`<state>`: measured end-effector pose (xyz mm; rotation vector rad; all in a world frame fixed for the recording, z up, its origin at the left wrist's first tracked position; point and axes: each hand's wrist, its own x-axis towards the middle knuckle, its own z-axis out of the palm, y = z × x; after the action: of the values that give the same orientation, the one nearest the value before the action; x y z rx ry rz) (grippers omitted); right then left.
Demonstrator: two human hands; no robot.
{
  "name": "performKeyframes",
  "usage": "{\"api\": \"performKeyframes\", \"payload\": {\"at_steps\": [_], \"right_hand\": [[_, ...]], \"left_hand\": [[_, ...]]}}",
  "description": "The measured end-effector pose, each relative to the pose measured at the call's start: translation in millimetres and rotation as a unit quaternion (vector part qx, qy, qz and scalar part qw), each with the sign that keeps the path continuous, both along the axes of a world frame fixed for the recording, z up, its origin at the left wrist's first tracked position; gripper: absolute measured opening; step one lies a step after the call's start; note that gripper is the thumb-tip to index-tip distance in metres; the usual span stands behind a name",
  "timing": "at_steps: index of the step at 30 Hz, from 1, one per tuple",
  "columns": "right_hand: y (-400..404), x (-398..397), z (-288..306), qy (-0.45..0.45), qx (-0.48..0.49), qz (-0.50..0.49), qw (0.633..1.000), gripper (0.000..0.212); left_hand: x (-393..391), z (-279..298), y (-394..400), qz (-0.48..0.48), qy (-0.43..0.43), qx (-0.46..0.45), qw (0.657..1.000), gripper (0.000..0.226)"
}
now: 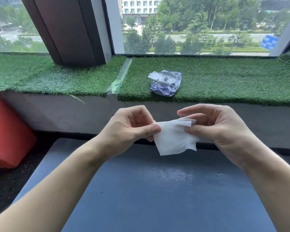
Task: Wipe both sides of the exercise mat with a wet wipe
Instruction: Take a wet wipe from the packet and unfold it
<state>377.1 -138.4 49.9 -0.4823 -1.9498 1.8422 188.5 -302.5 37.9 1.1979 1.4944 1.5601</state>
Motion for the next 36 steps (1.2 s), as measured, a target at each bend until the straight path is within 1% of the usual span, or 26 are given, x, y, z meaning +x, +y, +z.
{"api": "performKeyframes", "payload": {"at_steps": [3, 5, 7, 9, 11, 12, 14, 15, 18, 21, 23, 25, 27, 28, 29, 30, 32, 35, 36], "right_hand": [[0, -2, 2, -0.008, 0.007, 0.027, 1.000, 0.035], [0, -3, 1, -0.018, 0.017, 0.051, 0.998, 0.035], [2, -8, 1, -0.028, 0.019, 0.079, 0.996, 0.033], [2, -18, 0, -0.041, 0.024, 0.093, 0.994, 0.033], [3, -34, -2, -0.063, 0.048, 0.073, 0.994, 0.038], [4, -43, -4, -0.063, 0.068, 0.062, 0.994, 0.032], [6, -57, -9, -0.043, 0.100, 0.058, 0.992, 0.013], [8, -62, -13, -0.034, 0.103, 0.061, 0.992, 0.009], [13, -74, -28, -0.028, 0.102, 0.097, 0.990, 0.018], [15, -87, -37, -0.031, 0.152, 0.121, 0.980, 0.025], [12, -95, -42, -0.015, 0.156, 0.122, 0.980, 0.026], [8, -100, -47, 0.007, 0.136, 0.105, 0.985, 0.027], [2, -107, -52, -0.009, 0.112, 0.085, 0.990, 0.042], [-2, -113, -57, -0.037, 0.113, 0.089, 0.989, 0.052], [-7, -120, -61, -0.065, 0.108, 0.106, 0.986, 0.057], [-13, -129, -66, -0.079, 0.082, 0.134, 0.984, 0.055], [-31, -154, -79, -0.076, 0.018, 0.177, 0.981, 0.040], [-73, -200, -94, -0.065, -0.020, 0.172, 0.983, 0.015], [-89, -217, -100, -0.065, -0.023, 0.167, 0.984, 0.010]], "left_hand": [[2, 1, 3, 0.009, -0.007, -0.031, 0.999, 0.027], [3, 2, 4, 0.012, 0.012, -0.060, 0.998, 0.032], [4, 5, 3, 0.023, 0.041, -0.088, 0.995, 0.028], [3, 9, 1, 0.028, 0.052, -0.111, 0.992, 0.021], [-3, 16, -2, 0.021, 0.059, -0.135, 0.989, 0.021], [-8, 18, -3, 0.015, 0.069, -0.150, 0.986, 0.023], [-18, 18, -4, 0.014, 0.101, -0.180, 0.978, 0.033], [-23, 17, -5, 0.019, 0.115, -0.192, 0.975, 0.035], [-28, 10, -2, 0.020, 0.114, -0.218, 0.969, 0.035], [-21, 3, 8, 0.000, 0.126, -0.241, 0.962, 0.045], [-20, 1, 13, 0.002, 0.150, -0.255, 0.955, 0.042], [-21, 2, 11, 0.018, 0.140, -0.262, 0.955, 0.040], [-24, 7, 3, 0.054, 0.101, -0.259, 0.959, 0.044], [-28, 9, -4, 0.075, 0.091, -0.258, 0.959, 0.043], [-34, 10, -12, 0.093, 0.089, -0.257, 0.958, 0.040], [-43, 8, -21, 0.106, 0.089, -0.256, 0.957, 0.035], [-67, -1, -45, 0.119, 0.087, -0.257, 0.955, 0.028], [-114, -26, -95, 0.142, 0.042, -0.246, 0.958, 0.026], [-132, -36, -112, 0.150, 0.024, -0.239, 0.959, 0.026]]}}
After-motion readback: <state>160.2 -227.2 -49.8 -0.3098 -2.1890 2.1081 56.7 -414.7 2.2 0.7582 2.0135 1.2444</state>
